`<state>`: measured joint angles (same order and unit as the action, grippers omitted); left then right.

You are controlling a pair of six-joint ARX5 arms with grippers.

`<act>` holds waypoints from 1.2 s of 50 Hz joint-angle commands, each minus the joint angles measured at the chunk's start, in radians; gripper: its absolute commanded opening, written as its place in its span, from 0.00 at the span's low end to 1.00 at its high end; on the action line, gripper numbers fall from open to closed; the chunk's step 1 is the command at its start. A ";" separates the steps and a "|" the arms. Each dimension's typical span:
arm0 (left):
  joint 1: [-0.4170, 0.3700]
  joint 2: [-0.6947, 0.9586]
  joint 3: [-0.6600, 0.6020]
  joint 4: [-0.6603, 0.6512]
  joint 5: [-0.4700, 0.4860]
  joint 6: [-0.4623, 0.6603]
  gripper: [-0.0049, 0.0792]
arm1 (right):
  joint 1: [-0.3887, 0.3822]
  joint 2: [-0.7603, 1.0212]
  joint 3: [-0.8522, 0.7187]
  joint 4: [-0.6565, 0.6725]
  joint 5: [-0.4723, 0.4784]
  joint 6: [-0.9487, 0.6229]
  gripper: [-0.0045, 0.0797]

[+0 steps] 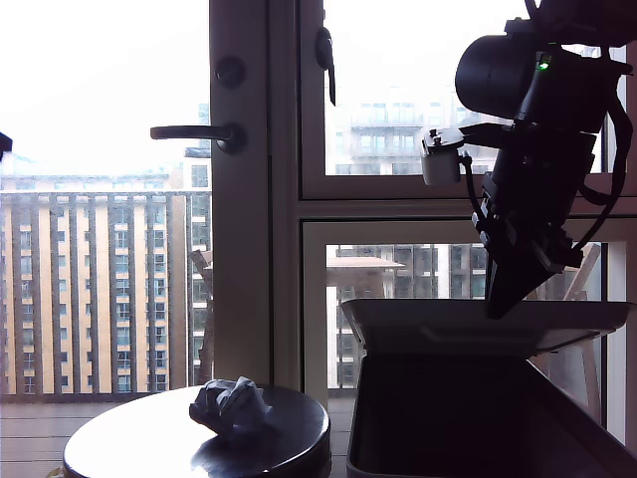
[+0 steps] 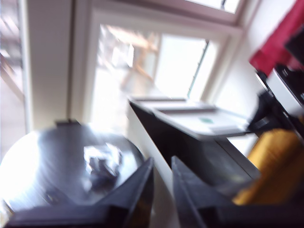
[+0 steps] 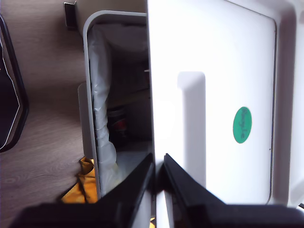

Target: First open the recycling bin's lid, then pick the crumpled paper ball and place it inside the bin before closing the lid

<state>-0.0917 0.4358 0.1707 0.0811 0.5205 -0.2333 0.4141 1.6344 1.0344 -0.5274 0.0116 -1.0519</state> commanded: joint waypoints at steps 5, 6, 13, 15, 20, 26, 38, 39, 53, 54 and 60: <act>-0.010 0.134 0.001 0.006 -0.008 -0.003 0.67 | 0.007 -0.002 0.008 0.008 -0.002 0.009 0.04; -0.014 0.161 0.002 0.012 -0.008 -0.003 0.67 | 0.007 -0.002 0.009 0.010 -0.005 0.009 0.04; -0.053 0.328 0.027 0.113 -0.036 -0.003 0.67 | 0.006 -0.002 0.008 0.010 -0.005 0.012 0.04; -0.065 0.381 0.042 0.146 -0.048 -0.002 0.67 | 0.006 -0.002 0.008 0.011 -0.006 0.015 0.04; -0.097 0.525 0.106 0.186 -0.064 0.030 0.67 | 0.006 -0.002 0.008 0.018 -0.013 0.031 0.04; -0.143 0.711 0.218 0.185 -0.097 0.104 0.67 | 0.006 -0.002 0.008 0.022 -0.017 0.032 0.04; -0.253 1.013 0.460 0.138 -0.199 0.189 0.67 | 0.006 -0.002 0.008 0.023 -0.021 0.032 0.04; -0.263 1.035 0.481 0.127 -0.216 0.189 0.67 | 0.006 -0.002 0.008 0.024 -0.021 0.032 0.04; -0.385 1.341 0.726 0.006 -0.350 0.189 0.67 | 0.006 -0.002 0.008 0.032 -0.021 0.032 0.04; -0.391 1.360 0.741 -0.006 -0.357 0.189 0.67 | 0.006 -0.002 0.008 0.032 -0.021 0.033 0.04; -0.418 1.460 0.818 -0.060 -0.430 0.189 0.67 | 0.006 -0.002 0.008 0.040 -0.021 0.034 0.04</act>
<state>-0.5022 1.8473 0.9771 0.0380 0.1158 -0.0483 0.4141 1.6344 1.0344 -0.5125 -0.0040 -1.0351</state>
